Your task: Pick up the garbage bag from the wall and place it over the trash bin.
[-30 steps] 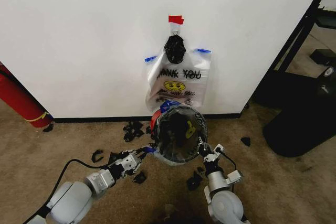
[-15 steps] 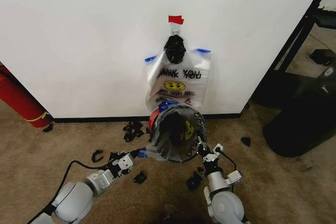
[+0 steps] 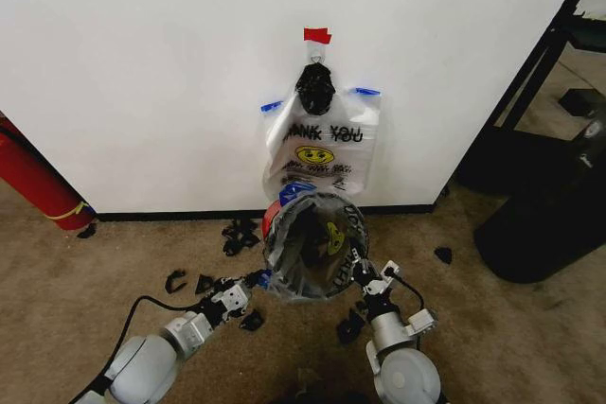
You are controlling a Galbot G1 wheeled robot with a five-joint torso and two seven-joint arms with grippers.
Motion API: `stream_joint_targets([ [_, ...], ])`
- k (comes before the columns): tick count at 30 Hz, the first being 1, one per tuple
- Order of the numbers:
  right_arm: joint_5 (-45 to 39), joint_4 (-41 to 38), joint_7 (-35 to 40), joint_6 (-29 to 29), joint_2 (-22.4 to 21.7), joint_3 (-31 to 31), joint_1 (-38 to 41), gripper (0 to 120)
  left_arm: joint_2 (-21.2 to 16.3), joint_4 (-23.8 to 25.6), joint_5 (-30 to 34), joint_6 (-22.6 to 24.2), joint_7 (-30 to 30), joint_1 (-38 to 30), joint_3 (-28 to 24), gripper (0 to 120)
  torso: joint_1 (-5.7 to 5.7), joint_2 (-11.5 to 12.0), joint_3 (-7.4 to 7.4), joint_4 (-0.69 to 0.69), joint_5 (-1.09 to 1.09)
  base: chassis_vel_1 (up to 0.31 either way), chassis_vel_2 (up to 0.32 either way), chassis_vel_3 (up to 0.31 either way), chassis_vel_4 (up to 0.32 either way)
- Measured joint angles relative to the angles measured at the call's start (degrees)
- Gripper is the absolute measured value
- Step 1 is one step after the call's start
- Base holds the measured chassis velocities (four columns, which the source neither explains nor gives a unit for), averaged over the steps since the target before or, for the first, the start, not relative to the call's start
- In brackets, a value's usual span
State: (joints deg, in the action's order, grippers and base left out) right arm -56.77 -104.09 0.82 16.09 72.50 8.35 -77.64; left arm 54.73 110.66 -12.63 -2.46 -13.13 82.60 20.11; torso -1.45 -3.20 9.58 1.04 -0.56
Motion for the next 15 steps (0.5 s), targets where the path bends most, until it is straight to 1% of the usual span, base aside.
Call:
stream_joint_targets([
  [1, 0.0, 0.1, 0.2, 0.0, 0.0, 0.1, 0.1, 0, 0.0, -0.6, -0.3, -0.8, 0.2, 0.0, 0.2, 15, 0.0, 0.0, 0.0, 0.0, 0.0, 0.0, 0.0, 0.0, 0.0],
  [2, 0.0, 0.3, 0.4, 0.0, 0.0, 0.1, 0.3, 0, 0.0, -1.4, -0.5, -2.2, 0.3, 0.0, 0.6, 19, 0.0, 0.0, 0.0, 0.0, 0.0, 0.0, 0.0, 0.0, 0.0],
  [3, -0.1, 0.7, 1.1, 0.0, 0.0, 0.3, 0.6, 0, -0.1, -2.9, -0.4, -6.5, 0.2, 0.0, 1.4, 26, 0.0, 0.0, 0.0, -0.01, 0.0, 0.0, 0.0, 0.0, 0.0],
  [4, -0.1, 0.9, 1.6, -0.1, 0.1, 0.3, 0.8, 0, -0.1, -3.5, 0.3, -9.2, -0.2, -0.2, 1.8, 31, 0.0, 0.0, 0.0, -0.01, 0.0, 0.0, 0.0, 0.0, 0.0],
  [5, -0.1, 0.9, 1.6, -0.1, 0.1, 0.3, 0.8, 0, -0.1, -3.5, 0.3, -9.2, -0.2, -0.2, 1.8, 31, 0.0, 0.0, 0.0, -0.01, 0.0, 0.0, 0.0, 0.0, 0.0],
  [6, -0.2, 1.2, 2.6, -0.2, 0.3, 0.4, 1.2, 0, -0.2, -3.9, 2.1, -14.4, -2.6, -0.4, 2.7, 36, 0.0, 0.0, 0.0, 0.0, -0.01, 0.0, 0.0, 0.0, 0.0],
  [7, -0.3, 1.3, 3.2, -0.2, 0.4, 0.4, 1.4, 0, -0.1, -3.8, 2.8, -16.5, -4.2, -0.5, 3.3, 36, 0.0, 0.0, 0.0, 0.0, -0.01, 0.0, 0.0, 0.0, 0.0],
  [8, -0.5, 1.7, 4.6, -0.2, 0.8, 0.5, 1.9, 0, 0.1, -3.4, 3.9, -20.1, -8.3, -0.5, 4.7, 42, 0.0, 0.0, 0.0, 0.0, 0.0, 0.0, 0.0, 0.0, 0.0],
  [9, -0.5, 1.8, 5.0, -0.3, 0.8, 0.5, 2.0, 0, 0.2, -3.2, 4.2, -21.1, -9.7, -0.6, 5.2, 45, 0.0, 0.0, 0.0, 0.0, 0.0, 0.0, 0.0, 0.0, 0.0],
  [11, -1.0, 2.5, 6.7, -0.5, 1.5, 0.6, 2.7, 0, 0.5, -2.2, 4.9, -25.6, -18.1, -0.6, 7.5, 54, 0.0, 0.0, 0.0, 0.0, 0.01, 0.0, 0.0, 0.0, 0.0],
  [13, -1.1, 2.7, 7.1, -0.7, 1.8, 0.6, 2.8, 0, 0.9, -2.1, 5.6, -27.5, -23.3, -0.5, 8.8, 61, 0.0, 0.0, 0.0, 0.0, 0.0, 0.0, 0.0, 0.0, 0.0],
  [14, -1.1, 2.7, 7.1, -0.7, 1.8, 0.6, 2.8, 0, 0.9, -2.1, 5.6, -27.5, -23.3, -0.5, 8.8, 61, 0.0, 0.0, 0.0, 0.0, 0.0, 0.0, 0.0, 0.0, 0.0],
  [15, -1.0, 2.7, 7.2, -0.7, 1.8, 0.6, 2.8, 0, 1.2, -2.1, 6.5, -28.3, -26.0, -0.5, 9.5, 67, 0.0, 0.0, 0.0, -0.01, 0.0, 0.0, 0.0, 0.0, 0.0],
])
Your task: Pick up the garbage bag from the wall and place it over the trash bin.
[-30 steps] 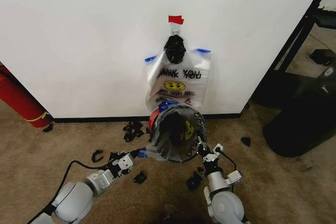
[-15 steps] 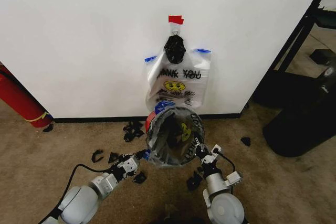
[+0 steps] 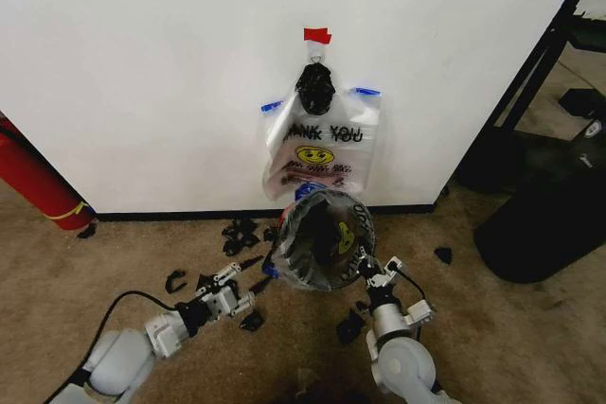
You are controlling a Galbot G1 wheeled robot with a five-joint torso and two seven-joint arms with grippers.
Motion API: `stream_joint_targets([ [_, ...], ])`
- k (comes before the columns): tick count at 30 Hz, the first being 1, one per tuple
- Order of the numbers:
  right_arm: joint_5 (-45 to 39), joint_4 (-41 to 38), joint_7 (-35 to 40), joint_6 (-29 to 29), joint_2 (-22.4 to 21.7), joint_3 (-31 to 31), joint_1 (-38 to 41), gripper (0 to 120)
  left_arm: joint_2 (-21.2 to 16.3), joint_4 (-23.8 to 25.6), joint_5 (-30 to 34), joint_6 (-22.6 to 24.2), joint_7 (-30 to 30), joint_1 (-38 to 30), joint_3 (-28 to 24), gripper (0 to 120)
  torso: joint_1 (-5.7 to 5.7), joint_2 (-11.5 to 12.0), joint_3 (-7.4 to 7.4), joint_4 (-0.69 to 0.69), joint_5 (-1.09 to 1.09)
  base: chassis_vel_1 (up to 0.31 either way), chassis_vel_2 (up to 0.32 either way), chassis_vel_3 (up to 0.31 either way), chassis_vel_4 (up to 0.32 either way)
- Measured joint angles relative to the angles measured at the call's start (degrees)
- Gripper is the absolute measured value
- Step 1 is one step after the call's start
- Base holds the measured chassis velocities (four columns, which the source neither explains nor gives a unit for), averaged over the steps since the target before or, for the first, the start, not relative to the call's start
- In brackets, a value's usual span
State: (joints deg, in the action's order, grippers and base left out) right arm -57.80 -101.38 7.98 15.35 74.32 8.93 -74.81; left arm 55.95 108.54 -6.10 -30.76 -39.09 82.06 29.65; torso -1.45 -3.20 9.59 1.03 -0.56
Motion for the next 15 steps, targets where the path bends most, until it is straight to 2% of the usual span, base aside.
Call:
stream_joint_targets([
  [2, 0.3, 0.0, -0.1, 0.0, -0.1, 0.0, -0.2, 0, 0.3, 0.0, 3.2, -0.6, -3.4, 0.0, 1.5, 75, 0.0, 0.0, 0.0, 0.0, 0.0, 0.0, 0.0, 0.0, 0.0],
  [3, 0.6, -0.1, -1.2, 0.0, -0.6, 0.0, -0.5, 0, 0.3, 0.3, 8.4, 0.1, -4.1, -0.2, 2.7, 80, 0.0, 0.0, 0.0, 0.0, 0.0, 0.0, 0.0, 0.0, 0.0],
  [5, 1.1, 0.1, -3.9, 0.4, -1.6, 0.3, -0.9, 0, 0.0, 1.3, 16.0, 2.8, -3.6, -0.5, 3.5, 88, 0.0, 0.0, 0.0, 0.0, 0.0, 0.0, 0.0, 0.0, 0.0],
  [6, 1.1, 0.1, -3.9, 0.4, -1.6, 0.3, -0.9, 0, 0.0, 1.3, 16.0, 2.8, -3.6, -0.5, 3.5, 88, 0.0, 0.0, 0.0, 0.0, 0.0, 0.0, 0.0, 0.0, 0.0],
  [7, 1.6, 0.8, -6.4, 0.9, -2.4, 0.5, -1.1, 0, -0.4, 1.9, 22.2, 4.9, -2.7, -0.9, 3.7, 93, 0.0, 0.0, 0.0, 0.0, 0.0, 0.0, 0.0, 0.0, 0.0],
  [10, 1.9, 1.8, -9.6, 1.7, -3.3, 0.8, -1.2, 0, -0.7, 2.9, 29.5, 8.0, -1.6, -1.6, 3.7, 98, 0.0, 0.0, 0.0, 0.0, 0.0, 0.0, 0.0, 0.0, 0.0],
  [11, 2.2, 3.3, -14.9, 3.0, -4.2, 1.3, -1.1, 0, -1.1, 4.1, 35.8, 12.4, 0.8, -2.5, 3.6, 100, 0.0, 0.0, 0.0, 0.01, 0.0, 0.0, 0.0, 0.0, 0.0],
  [12, 2.2, 4.6, -18.6, 4.0, -4.6, 1.7, -1.0, 0, -1.3, 5.1, 38.6, 15.8, 4.0, -3.0, 3.1, 100, 0.0, 0.0, 0.0, 0.01, 0.01, 0.0, 0.0, 0.0, 0.0],
  [14, 2.2, 5.3, -20.6, 4.6, -4.8, 2.0, -0.8, 0, -1.5, 5.6, 39.6, 17.4, 5.8, -3.2, 2.7, 100, 0.0, 0.0, 0.0, 0.01, 0.01, 0.0, 0.0, 0.0, 0.0],
  [15, 2.2, 8.3, -28.3, 7.4, -5.3, 2.9, 0.0, 0, -1.9, 7.2, 41.8, 24.1, 11.6, -3.8, 1.5, 100, 0.0, 0.0, 0.0, 0.01, 0.01, 0.0, 0.0, 0.0, 0.0],
])
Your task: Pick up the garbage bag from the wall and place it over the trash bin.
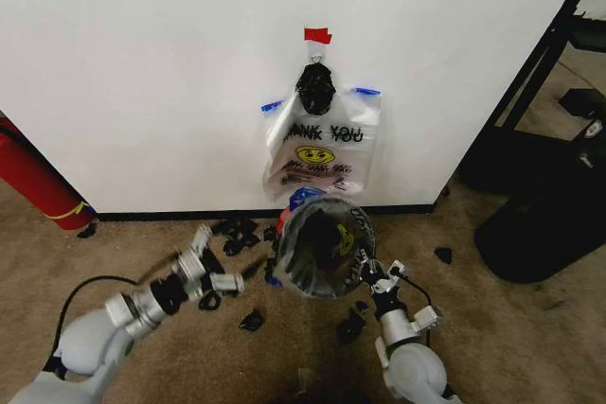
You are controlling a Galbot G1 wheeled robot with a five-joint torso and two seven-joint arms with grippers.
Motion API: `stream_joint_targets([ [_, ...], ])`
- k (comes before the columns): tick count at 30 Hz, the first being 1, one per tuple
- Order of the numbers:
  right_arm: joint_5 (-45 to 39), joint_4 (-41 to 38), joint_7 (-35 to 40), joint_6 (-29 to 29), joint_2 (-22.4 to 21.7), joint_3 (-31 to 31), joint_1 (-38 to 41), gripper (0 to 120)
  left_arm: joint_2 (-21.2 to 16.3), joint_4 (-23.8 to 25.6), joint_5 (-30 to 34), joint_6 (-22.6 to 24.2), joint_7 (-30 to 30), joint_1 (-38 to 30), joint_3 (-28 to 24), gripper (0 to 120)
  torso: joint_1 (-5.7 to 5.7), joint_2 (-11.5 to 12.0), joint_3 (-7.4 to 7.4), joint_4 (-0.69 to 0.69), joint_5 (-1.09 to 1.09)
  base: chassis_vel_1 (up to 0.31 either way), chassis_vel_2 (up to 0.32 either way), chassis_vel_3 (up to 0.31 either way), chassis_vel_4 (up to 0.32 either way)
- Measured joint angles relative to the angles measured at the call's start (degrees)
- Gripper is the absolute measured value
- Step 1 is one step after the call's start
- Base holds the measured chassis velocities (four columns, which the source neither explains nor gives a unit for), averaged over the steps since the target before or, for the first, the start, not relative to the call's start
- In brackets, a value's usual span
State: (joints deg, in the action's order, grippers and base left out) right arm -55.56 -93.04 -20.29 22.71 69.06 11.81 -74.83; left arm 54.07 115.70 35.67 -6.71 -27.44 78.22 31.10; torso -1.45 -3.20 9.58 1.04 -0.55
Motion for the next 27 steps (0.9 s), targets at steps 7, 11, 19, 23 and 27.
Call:
stream_joint_targets([
  [7, -1.7, 4.9, -16.8, 3.1, -0.7, 2.2, 1.4, 0, 0.0, 3.5, 9.0, 17.1, 4.6, -1.3, -4.7, 100, 0.0, 0.0, 0.0, -0.01, 0.0, 0.0, 0.0, 0.0, 0.0],
  [11, -1.5, 4.9, -17.1, 3.5, -1.0, 2.2, 1.1, 0, 0.5, 3.5, 10.1, 19.3, 4.4, -1.9, -6.0, 100, 0.0, 0.0, 0.0, 0.0, -0.01, 0.0, 0.0, 0.0, 0.0],
  [19, -1.4, 4.2, -16.3, 4.2, -1.4, 1.7, 0.7, 0, 1.7, 3.5, 12.0, 21.0, 4.4, -2.0, -7.1, 80, 0.0, 0.0, 0.0, -0.01, -0.01, 0.0, 0.0, 0.0, 0.0],
  [23, -1.4, 3.5, -15.8, 4.3, -1.4, 1.5, 0.7, 0, 1.9, 3.3, 12.0, 21.4, 4.0, -1.9, -7.2, 68, 0.0, 0.0, 0.0, -0.01, 0.0, 0.0, 0.0, 0.0, 0.0],
  [27, -1.4, 2.6, -15.1, 4.3, -1.4, 1.4, 0.5, 0, 2.0, 3.2, 11.8, 21.3, 3.6, -1.7, -7.2, 52, 0.0, 0.0, 0.0, -0.01, -0.01, 0.0, 0.0, 0.0, 0.0],
])
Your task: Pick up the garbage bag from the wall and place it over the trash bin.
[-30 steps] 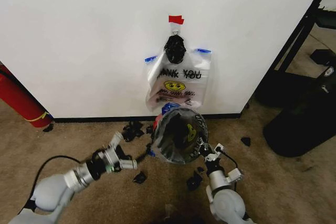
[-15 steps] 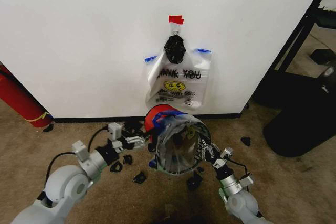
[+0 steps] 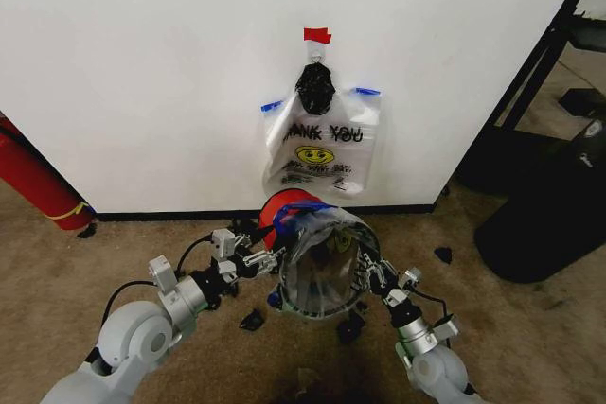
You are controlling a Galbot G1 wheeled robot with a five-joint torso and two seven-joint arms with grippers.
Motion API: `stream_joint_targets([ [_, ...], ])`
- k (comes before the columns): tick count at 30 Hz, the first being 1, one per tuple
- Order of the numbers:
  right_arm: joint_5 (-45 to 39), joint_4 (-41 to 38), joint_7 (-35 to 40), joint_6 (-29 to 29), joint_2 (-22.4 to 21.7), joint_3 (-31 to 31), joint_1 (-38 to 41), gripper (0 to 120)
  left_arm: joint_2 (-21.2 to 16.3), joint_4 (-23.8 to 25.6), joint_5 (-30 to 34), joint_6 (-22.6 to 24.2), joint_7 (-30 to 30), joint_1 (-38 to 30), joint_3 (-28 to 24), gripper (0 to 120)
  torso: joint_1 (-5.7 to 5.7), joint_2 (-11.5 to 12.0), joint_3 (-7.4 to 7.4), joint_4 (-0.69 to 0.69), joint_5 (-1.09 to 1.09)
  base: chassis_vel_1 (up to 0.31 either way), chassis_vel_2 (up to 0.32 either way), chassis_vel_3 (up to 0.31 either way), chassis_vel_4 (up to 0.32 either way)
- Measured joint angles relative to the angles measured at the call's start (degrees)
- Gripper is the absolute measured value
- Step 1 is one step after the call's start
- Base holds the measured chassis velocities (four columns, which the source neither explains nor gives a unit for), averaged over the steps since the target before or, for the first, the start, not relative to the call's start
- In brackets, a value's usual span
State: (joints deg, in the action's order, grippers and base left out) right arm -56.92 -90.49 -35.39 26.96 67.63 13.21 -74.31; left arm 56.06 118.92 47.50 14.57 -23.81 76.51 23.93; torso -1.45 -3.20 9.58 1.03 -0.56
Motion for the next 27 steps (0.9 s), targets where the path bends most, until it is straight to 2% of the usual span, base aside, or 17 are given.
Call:
stream_joint_targets([
  [1, 0.0, 0.0, 0.0, 0.0, 0.0, 0.0, 0.0, 0, 0.0, 0.0, 0.0, 0.0, 0.0, 0.0, 0.0, 52, 0.0, 0.0, 0.0, 0.0, 0.0, 0.0, 0.0, 0.0, 0.0],
  [5, 0.4, -0.7, 0.4, 0.0, 0.0, 0.0, -0.4, 0, 0.0, 0.0, -0.3, -0.3, -0.1, 0.1, 0.2, 34, 0.0, 0.0, 0.0, 0.01, 0.0, 0.0, 0.0, 0.0, 0.0],
  [7, 0.5, -0.8, 0.5, 0.0, 0.1, 0.0, -0.5, 0, -0.1, 0.0, -0.4, -0.5, -0.1, 0.1, 0.2, 30, 0.0, 0.0, 0.0, 0.01, 0.0, 0.0, 0.0, 0.0, 0.0],
  [12, 0.8, -1.1, 0.8, 0.0, 0.2, 0.1, -0.7, 0, -0.3, 0.1, -0.5, -1.2, -0.1, 0.0, 0.3, 12, 0.0, 0.0, 0.0, 0.01, 0.0, 0.0, 0.0, 0.0, 0.0],
  [14, 1.1, -1.1, 0.9, 0.0, 0.4, 0.1, -0.8, 0, -0.5, 0.0, -0.6, -1.6, 0.0, -0.1, 0.3, 0, 0.0, 0.0, 0.0, 0.0, 0.0, 0.0, 0.0, 0.0, 0.0],
  [27, 1.4, -1.8, 0.8, -1.1, 1.0, -0.3, -1.7, 0, -1.3, -3.3, -2.0, -3.9, 0.8, -2.6, 0.4, 0, 0.0, 0.0, 0.01, 0.0, 0.0, 0.0, 0.0, 0.0, 0.0],
])
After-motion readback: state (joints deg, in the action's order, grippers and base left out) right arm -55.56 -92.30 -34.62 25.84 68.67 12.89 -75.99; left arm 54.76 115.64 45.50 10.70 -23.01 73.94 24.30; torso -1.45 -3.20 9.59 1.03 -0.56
